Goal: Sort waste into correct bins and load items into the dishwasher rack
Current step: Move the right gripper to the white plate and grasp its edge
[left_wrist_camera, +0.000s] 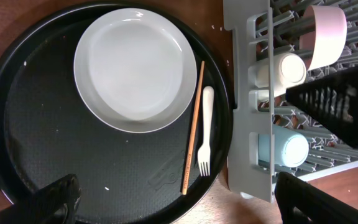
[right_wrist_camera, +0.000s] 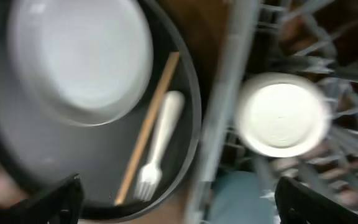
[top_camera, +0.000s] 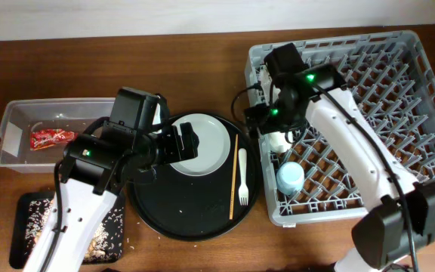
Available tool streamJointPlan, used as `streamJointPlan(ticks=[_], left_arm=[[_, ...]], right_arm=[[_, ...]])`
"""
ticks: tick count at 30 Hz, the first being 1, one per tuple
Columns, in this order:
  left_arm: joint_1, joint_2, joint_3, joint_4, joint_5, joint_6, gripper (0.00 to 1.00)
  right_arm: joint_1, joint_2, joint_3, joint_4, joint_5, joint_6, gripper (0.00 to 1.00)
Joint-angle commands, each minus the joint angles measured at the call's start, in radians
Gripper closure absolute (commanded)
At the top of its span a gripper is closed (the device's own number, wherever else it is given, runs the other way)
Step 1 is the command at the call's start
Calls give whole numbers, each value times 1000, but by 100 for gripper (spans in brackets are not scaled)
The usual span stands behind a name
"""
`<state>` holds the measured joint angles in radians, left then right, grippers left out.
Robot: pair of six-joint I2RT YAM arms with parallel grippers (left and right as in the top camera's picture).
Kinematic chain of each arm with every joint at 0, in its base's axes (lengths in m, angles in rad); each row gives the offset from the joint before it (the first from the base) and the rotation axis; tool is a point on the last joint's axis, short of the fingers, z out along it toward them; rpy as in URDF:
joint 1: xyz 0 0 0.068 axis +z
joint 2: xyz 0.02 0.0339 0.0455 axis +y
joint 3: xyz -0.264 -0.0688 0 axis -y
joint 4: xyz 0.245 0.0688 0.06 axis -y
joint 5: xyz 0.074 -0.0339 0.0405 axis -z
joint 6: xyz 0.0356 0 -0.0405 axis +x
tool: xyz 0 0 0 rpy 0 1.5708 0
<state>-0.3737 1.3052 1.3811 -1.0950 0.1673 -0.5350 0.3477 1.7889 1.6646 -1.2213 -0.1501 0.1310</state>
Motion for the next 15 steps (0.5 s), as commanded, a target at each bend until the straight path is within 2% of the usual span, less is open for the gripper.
streamJointPlan(ticks=[1, 6, 10, 13, 15], left_arm=[[3, -17, 18, 2, -7, 13, 1], [3, -17, 18, 2, -7, 13, 1], [3, -17, 18, 2, -7, 13, 1], [3, -17, 18, 2, -7, 12, 1], [3, -17, 18, 3, -7, 12, 1]], right_arm=[[8, -29, 24, -2, -216, -4, 3], [19, -28, 23, 51, -217, 35, 4], [98, -15, 22, 84, -207, 35, 3], [163, 12, 22, 108, -78, 116, 3], [197, 39, 21, 129, -71, 122, 4]])
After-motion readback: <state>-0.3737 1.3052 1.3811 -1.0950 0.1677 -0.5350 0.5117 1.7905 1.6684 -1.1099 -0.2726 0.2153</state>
